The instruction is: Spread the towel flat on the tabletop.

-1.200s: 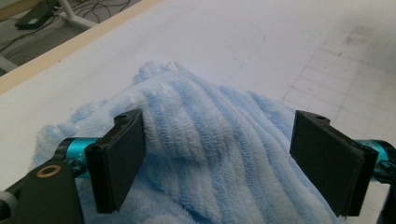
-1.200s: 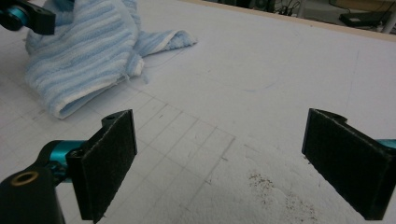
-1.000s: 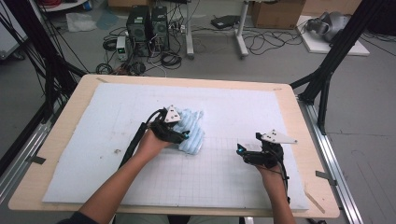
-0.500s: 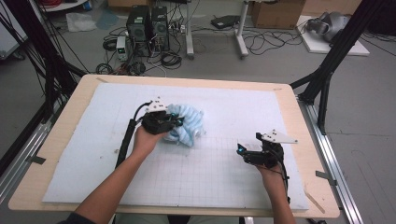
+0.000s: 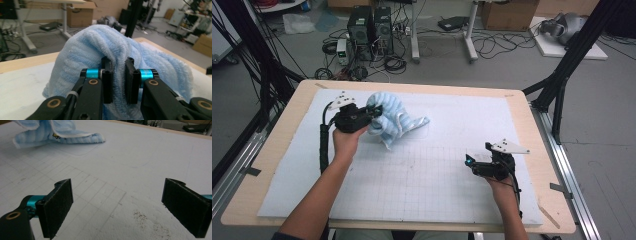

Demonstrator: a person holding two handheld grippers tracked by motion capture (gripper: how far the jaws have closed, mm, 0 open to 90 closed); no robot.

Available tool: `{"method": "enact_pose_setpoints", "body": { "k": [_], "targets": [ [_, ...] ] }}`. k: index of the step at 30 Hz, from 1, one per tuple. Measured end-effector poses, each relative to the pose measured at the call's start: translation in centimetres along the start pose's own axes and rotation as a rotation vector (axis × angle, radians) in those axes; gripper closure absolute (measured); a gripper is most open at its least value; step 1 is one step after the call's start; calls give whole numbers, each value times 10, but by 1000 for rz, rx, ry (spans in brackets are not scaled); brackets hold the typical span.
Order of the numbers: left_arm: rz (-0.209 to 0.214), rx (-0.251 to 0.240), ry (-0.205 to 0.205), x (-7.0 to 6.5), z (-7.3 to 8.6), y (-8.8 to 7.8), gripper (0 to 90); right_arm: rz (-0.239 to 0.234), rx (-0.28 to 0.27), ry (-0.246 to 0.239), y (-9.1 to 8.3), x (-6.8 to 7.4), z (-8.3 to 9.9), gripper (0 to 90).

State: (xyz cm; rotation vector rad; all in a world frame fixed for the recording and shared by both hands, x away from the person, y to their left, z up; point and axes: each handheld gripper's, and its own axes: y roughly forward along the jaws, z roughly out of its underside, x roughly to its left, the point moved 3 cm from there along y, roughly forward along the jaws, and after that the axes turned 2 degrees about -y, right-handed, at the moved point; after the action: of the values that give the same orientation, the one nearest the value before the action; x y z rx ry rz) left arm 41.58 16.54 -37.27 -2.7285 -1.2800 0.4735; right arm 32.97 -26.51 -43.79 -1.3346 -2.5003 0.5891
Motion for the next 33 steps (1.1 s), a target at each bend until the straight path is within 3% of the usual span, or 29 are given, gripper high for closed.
{"method": "enact_pose_setpoints", "body": {
  "k": [5, 8, 13, 16, 19, 22, 25, 27, 30, 33],
  "targets": [
    [-60, -33, -89, 25, 7, -19, 792, -8, 9, -3, 2, 2, 0, 91],
    [-110, -26, -91, 37, 12, -27, 792, -12, 17, -3, 3, 3, 0, 91],
    [-154, -11, -118, 54, 22, -35, 790, -25, 26, -10, 6, 5, 0, 92],
    [-184, 6, -135, 64, 27, -36, 702, -39, 37, -19, 11, 8, 0, 91],
    [-235, 14, -168, 74, 35, -38, 500, -49, 42, -31, 14, 11, -2, 91],
    [-252, 12, -155, 76, 38, -42, 425, -53, 51, -33, 15, 14, -3, 91],
    [-239, 25, -102, 75, 38, -47, 334, -71, 43, -30, 18, 19, -7, 91],
    [-206, 22, -70, 72, 36, -52, 321, -90, 39, -34, 20, 24, -10, 91],
    [-197, -47, -44, 67, 31, -62, 251, -115, 44, -54, 25, 30, -14, 91],
    [-183, -64, -17, 65, 33, -70, 208, -149, 79, -101, 43, 43, -21, 91]
  ]
}}
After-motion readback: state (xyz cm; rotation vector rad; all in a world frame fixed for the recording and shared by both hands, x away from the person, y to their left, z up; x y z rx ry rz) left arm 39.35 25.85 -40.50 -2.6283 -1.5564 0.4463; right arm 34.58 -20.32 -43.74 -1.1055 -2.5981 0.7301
